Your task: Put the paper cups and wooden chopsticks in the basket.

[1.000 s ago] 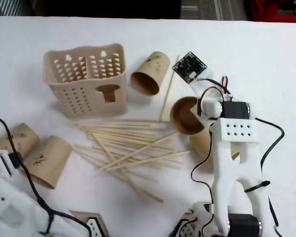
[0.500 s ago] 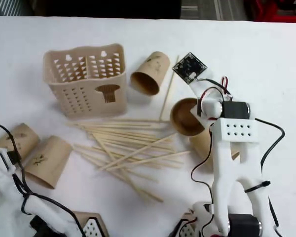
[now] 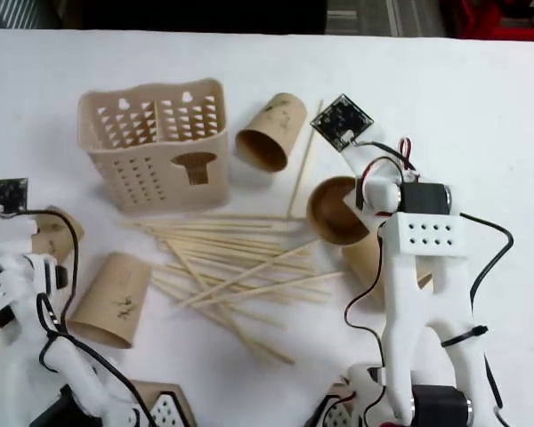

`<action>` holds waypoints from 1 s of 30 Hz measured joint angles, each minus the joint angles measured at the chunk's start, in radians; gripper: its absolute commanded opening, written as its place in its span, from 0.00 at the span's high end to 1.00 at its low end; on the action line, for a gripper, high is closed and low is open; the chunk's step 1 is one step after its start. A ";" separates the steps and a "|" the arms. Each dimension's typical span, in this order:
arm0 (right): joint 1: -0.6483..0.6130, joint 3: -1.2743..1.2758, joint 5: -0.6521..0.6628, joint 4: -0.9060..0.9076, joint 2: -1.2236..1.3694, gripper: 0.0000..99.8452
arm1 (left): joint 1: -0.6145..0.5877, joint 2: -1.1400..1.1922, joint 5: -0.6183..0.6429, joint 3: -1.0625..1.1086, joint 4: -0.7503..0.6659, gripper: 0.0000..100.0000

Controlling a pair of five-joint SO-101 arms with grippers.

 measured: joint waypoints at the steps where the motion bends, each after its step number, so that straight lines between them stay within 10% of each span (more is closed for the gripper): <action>1: 0.000 0.000 0.000 0.008 0.000 0.98 | 0.009 0.000 0.000 0.000 0.000 0.87; 17: -0.097 -0.322 -0.098 0.279 -0.054 0.98 | 0.132 0.000 0.089 0.000 -0.005 0.98; 30: -0.311 -0.690 -0.295 0.328 -0.054 0.98 | 0.135 0.000 0.138 0.198 -0.302 0.98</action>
